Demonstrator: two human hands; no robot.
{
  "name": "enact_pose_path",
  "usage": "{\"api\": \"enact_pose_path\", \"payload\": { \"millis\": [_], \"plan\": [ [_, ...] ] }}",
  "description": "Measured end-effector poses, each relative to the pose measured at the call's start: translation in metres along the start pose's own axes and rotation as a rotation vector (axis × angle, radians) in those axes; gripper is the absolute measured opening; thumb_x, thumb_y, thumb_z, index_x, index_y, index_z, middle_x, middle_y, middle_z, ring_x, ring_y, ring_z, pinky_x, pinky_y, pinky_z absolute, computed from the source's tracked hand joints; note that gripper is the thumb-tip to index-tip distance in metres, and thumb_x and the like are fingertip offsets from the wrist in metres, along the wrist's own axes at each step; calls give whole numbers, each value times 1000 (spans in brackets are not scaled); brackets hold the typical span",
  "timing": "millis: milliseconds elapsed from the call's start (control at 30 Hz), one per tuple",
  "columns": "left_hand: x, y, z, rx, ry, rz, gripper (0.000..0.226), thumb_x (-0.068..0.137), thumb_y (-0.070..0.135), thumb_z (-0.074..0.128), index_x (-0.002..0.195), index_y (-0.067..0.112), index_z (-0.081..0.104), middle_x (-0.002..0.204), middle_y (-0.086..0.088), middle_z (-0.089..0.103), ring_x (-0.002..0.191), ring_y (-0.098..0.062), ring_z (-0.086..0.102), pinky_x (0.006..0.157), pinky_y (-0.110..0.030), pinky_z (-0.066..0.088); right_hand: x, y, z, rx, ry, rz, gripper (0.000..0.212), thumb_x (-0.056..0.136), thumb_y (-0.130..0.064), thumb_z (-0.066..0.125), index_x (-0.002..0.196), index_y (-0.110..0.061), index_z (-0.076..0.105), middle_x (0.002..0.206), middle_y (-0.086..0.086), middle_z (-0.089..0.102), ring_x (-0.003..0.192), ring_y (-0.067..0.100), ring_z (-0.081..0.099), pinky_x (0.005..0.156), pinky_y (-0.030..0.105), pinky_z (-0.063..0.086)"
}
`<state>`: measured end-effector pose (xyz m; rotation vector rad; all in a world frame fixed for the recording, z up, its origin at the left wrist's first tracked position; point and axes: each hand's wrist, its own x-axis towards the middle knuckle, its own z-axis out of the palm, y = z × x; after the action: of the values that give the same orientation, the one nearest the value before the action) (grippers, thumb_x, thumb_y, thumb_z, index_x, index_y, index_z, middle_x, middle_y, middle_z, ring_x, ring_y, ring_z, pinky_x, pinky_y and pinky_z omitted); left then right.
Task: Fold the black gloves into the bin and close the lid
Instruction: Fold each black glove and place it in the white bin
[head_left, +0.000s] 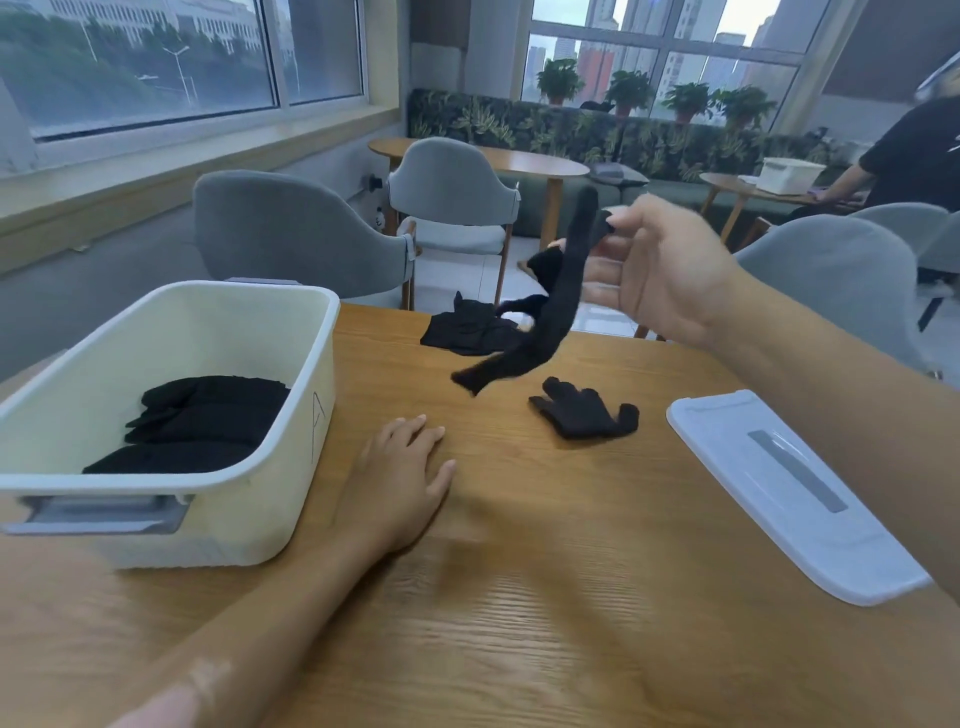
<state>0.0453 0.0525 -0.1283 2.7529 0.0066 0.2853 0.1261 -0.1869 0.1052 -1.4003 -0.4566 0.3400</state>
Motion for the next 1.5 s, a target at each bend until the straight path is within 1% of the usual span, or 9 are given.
{"api": "enact_pose_path", "payload": {
  "millis": [133,200,533,767,933,1033,1200,1367,1500],
  "plan": [
    [1,-2,-4,-122,-1,3,53,93,50,49,141,27,52,150,3,45,143,-19,35,117,-40,32,-7,42,-15,-814,184,57,14,95,-3,55,103,-13,60,103,1,72,94,19,70,81,36,60],
    [3,-5,-2,-108,-45,-1,56,93,49,55,145,30,48,154,5,40,145,-18,30,119,-40,29,-14,66,-26,-1002,182,117,22,95,-3,57,103,-22,62,104,-5,71,94,12,69,80,32,58],
    [4,-2,3,-18,5,3,56,99,56,44,149,29,46,159,6,36,148,-17,25,120,-38,24,-56,129,6,-1094,-7,166,31,92,-3,52,83,-26,72,89,-13,71,87,2,66,85,29,54],
    [4,-8,-6,-382,70,-36,29,100,40,54,122,30,70,138,14,60,139,-8,41,115,-33,33,-60,162,45,-1047,-165,78,32,86,-5,57,80,-29,77,88,-15,73,85,4,66,82,33,56],
    [-5,-9,-18,-684,82,-48,22,101,34,55,101,29,76,99,20,74,99,4,64,95,-31,51,-62,185,54,-1190,-249,-141,34,89,-18,65,120,-29,68,124,-17,63,116,0,51,98,24,45],
    [-11,-9,-21,-751,102,-47,24,102,31,54,98,28,77,97,17,74,97,0,66,94,-34,52,-59,195,56,-1338,-239,-177,53,90,-29,69,139,-32,51,143,-14,45,131,8,40,105,29,41],
    [-38,-1,-40,-755,210,-73,25,104,29,48,91,24,69,89,11,69,89,-4,63,80,-25,52,-57,192,69,-1340,-34,-331,21,84,-26,74,89,-24,53,81,-14,47,75,10,49,63,38,50],
    [-83,9,-64,-505,258,173,18,102,28,54,85,21,54,78,8,51,74,-11,50,64,-22,42,-62,181,84,-1353,132,-184,22,91,-44,65,96,-32,48,69,-10,61,64,6,58,57,28,49],
    [-103,16,-63,-247,181,531,14,100,28,60,90,19,58,89,12,50,83,-8,46,71,-25,42,-62,179,87,-987,70,-27,14,95,-20,64,89,-28,56,86,-11,70,81,-7,64,73,20,51]
  ]
}}
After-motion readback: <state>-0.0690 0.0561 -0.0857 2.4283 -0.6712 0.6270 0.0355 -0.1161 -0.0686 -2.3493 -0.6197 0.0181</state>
